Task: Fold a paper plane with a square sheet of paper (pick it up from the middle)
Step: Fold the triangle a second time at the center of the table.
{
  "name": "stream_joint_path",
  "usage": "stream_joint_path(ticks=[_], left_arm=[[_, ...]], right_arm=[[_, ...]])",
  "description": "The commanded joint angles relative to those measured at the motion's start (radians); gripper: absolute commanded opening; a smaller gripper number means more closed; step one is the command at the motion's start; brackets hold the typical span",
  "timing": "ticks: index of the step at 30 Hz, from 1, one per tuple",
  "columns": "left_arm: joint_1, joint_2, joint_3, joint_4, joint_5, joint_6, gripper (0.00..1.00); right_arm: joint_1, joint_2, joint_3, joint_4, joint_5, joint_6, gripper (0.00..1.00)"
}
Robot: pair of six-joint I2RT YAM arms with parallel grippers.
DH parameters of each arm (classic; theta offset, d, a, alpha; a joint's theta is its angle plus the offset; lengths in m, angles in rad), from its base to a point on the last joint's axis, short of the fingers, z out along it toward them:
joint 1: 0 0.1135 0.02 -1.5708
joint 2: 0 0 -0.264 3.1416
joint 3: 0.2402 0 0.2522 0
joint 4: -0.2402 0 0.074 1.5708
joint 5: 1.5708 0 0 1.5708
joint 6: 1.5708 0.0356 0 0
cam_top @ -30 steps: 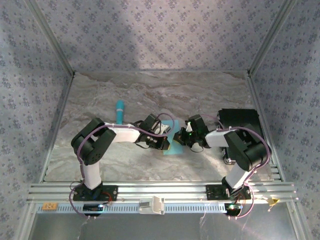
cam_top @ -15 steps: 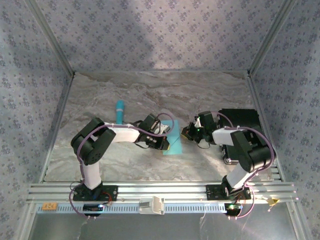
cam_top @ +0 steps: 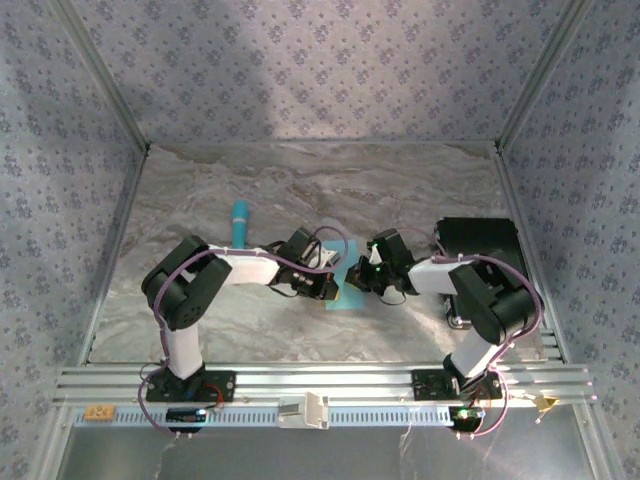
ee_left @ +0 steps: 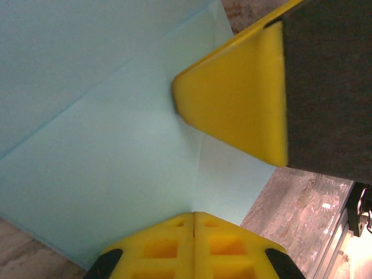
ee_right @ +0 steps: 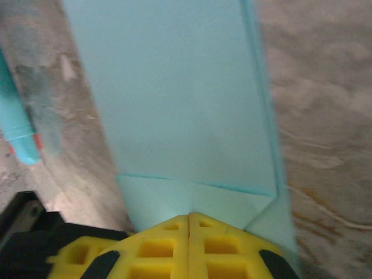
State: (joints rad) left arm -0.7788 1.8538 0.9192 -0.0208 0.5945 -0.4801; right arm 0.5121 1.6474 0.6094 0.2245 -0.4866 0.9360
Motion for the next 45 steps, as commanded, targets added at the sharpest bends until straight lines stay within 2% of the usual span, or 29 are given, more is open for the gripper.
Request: stream_joint_path(ticks=[1,10,27,32,35,39,45], left_arm=[[0.006,0.006,-0.042,-0.087,-0.019,0.021,0.02],[0.004,-0.033,-0.074,-0.137,0.005,0.051,0.04],[-0.038,-0.085,-0.103,-0.179,-0.055,0.077,0.08],[-0.038,-0.070,-0.097,-0.185,-0.074,0.075,0.06],[-0.038,-0.070,-0.099,-0.180,-0.079,0.071,0.05],[-0.039,-0.062,-0.104,-0.163,-0.086,0.057,0.04],[-0.038,-0.054,-0.105,-0.146,-0.082,0.046,0.04]], right_arm=[[-0.012,0.023,-0.012,-0.069,0.070,0.007,0.01],[-0.031,0.042,-0.027,-0.050,0.054,0.007,0.01],[-0.035,0.040,-0.021,-0.051,0.050,0.009,0.01],[-0.038,0.009,-0.009,-0.021,0.005,-0.023,0.04],[-0.043,-0.044,0.028,-0.096,-0.008,-0.075,0.06],[-0.014,-0.094,0.029,-0.094,-0.030,-0.083,0.07],[0.084,-0.085,0.026,-0.089,0.004,-0.056,0.07]])
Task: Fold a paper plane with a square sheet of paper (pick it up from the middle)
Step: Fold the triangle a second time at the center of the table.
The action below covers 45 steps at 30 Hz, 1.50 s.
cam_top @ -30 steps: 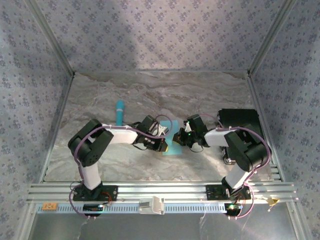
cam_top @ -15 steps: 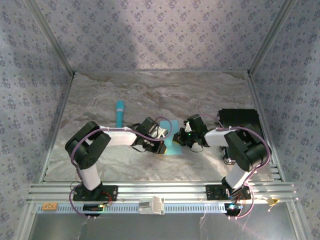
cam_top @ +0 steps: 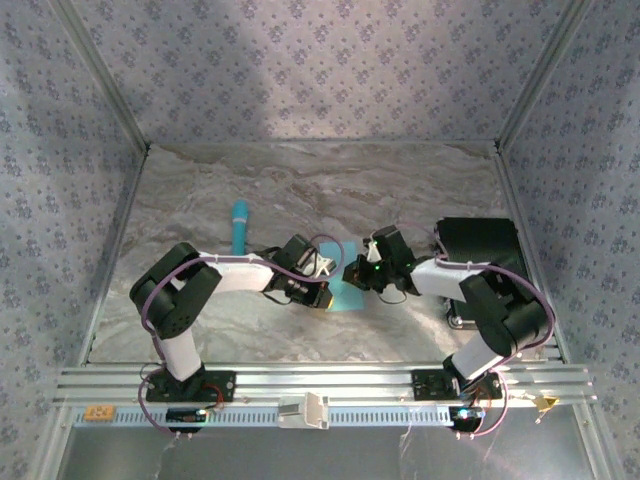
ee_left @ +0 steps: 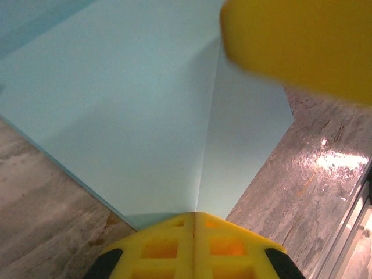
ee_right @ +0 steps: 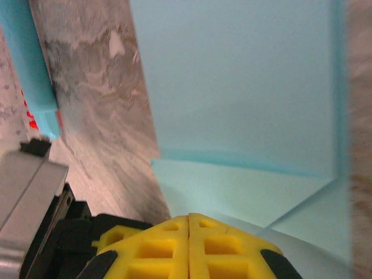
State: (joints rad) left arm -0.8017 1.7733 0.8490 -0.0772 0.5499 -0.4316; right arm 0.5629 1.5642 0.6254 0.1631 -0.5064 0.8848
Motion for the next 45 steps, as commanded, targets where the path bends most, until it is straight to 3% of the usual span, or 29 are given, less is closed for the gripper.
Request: stream_joint_path(ticks=[1,7,19,24,33,45], left_arm=[[-0.016,0.024,-0.034,-0.091,-0.036,-0.002,0.04],[-0.014,0.023,-0.038,-0.088,-0.040,-0.002,0.03],[-0.015,0.035,-0.033,-0.093,-0.041,-0.001,0.01],[-0.014,0.034,-0.034,-0.094,-0.037,-0.001,0.00],[-0.015,0.032,-0.035,-0.092,-0.040,-0.002,0.00],[-0.015,0.046,-0.034,-0.094,-0.048,0.001,0.00]], right_arm=[[0.047,0.008,0.007,-0.017,0.024,0.004,0.07],[0.079,0.072,-0.013,0.036,0.027,0.047,0.05],[0.031,0.065,-0.046,0.062,0.038,0.051,0.04],[0.054,0.033,-0.051,0.128,-0.017,0.054,0.04],[0.087,0.090,-0.081,0.109,0.034,0.079,0.03],[-0.028,0.114,-0.080,0.158,0.032,0.084,0.03]])
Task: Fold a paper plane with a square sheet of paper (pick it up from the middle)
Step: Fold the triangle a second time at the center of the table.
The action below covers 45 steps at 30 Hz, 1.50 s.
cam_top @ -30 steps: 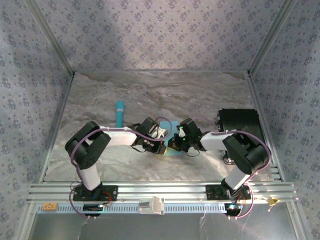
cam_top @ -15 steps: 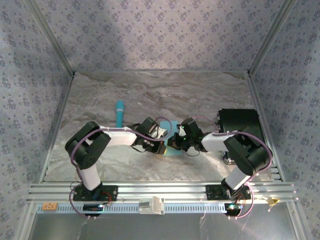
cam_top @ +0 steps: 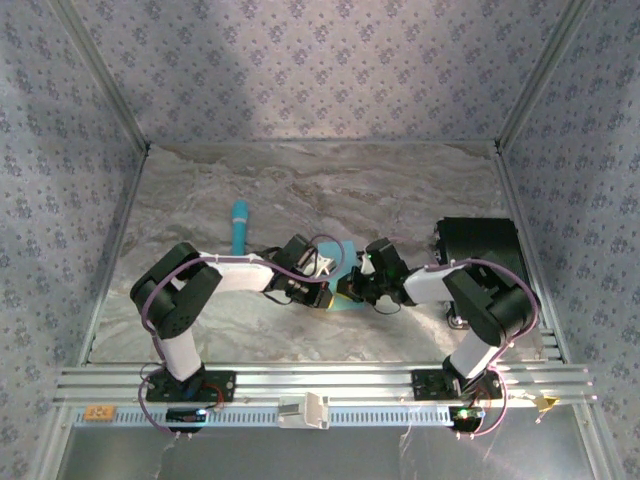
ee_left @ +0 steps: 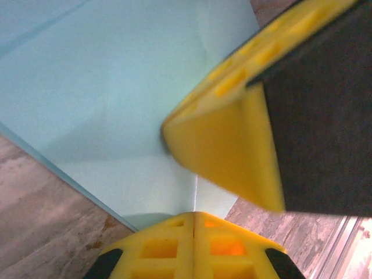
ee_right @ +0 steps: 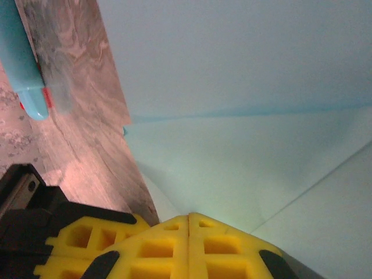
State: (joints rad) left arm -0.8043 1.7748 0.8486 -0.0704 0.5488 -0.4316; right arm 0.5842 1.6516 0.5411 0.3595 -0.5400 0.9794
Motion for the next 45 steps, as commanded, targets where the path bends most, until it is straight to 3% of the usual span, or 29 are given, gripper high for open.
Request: stream_joint_path(ticks=[1,14,20,24,34,45], left_arm=[[-0.012,0.044,-0.034,-0.101,-0.047,0.001,0.00],[-0.009,0.043,-0.034,-0.103,-0.052,0.005,0.00],[-0.010,0.028,-0.034,-0.098,-0.047,0.006,0.00],[-0.009,0.011,0.008,-0.120,-0.042,0.002,0.02],[0.015,-0.059,0.177,-0.176,-0.024,0.004,0.18],[0.060,0.085,0.277,-0.214,-0.028,0.059,0.13]], right_arm=[[-0.061,0.028,0.006,-0.042,0.064,-0.017,0.03],[-0.191,0.030,0.013,-0.043,0.069,-0.045,0.04],[-0.202,-0.056,0.038,-0.158,0.101,-0.091,0.04],[-0.177,-0.158,0.018,-0.254,0.205,-0.105,0.05],[-0.058,-0.333,-0.092,-0.306,0.273,-0.028,0.10],[0.003,-0.374,-0.106,-0.334,0.265,0.025,0.17]])
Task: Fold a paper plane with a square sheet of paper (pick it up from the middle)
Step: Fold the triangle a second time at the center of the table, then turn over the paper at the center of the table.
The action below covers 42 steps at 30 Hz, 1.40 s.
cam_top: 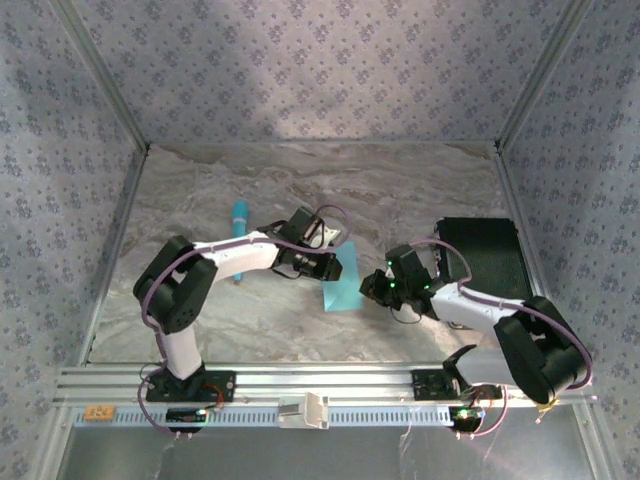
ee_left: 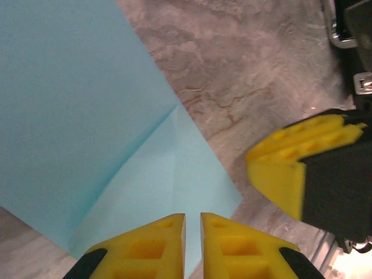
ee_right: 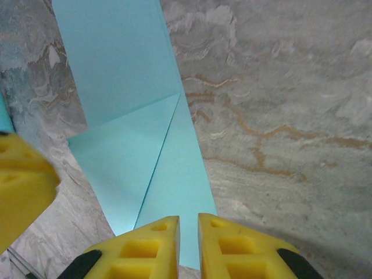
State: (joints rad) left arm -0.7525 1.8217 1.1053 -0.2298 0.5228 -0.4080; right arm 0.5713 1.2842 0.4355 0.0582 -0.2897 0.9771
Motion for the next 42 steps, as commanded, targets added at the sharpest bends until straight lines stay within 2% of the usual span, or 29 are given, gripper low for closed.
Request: stream_joint_path(ticks=[1,10,26,34,38,42], left_arm=[[0.013,0.047,0.017,-0.055,-0.003,0.035,0.12],[0.022,0.100,-0.025,-0.045,-0.018,0.055,0.08],[0.022,0.109,-0.021,-0.053,-0.018,0.066,0.07],[0.028,0.117,-0.025,-0.049,-0.018,0.072,0.07],[0.027,0.111,-0.028,-0.044,-0.016,0.067,0.07],[0.027,0.102,-0.023,-0.062,-0.014,0.068,0.07]], right_arm=[[0.022,0.001,0.005,-0.030,0.008,0.030,0.17],[0.055,0.046,0.011,-0.019,-0.011,0.061,0.21],[0.064,0.062,0.031,-0.077,0.005,0.085,0.31],[0.058,0.137,0.061,0.071,-0.052,0.065,0.33],[0.045,0.160,0.090,0.123,-0.042,0.032,0.33],[-0.012,0.223,0.111,0.185,-0.097,0.015,0.33]])
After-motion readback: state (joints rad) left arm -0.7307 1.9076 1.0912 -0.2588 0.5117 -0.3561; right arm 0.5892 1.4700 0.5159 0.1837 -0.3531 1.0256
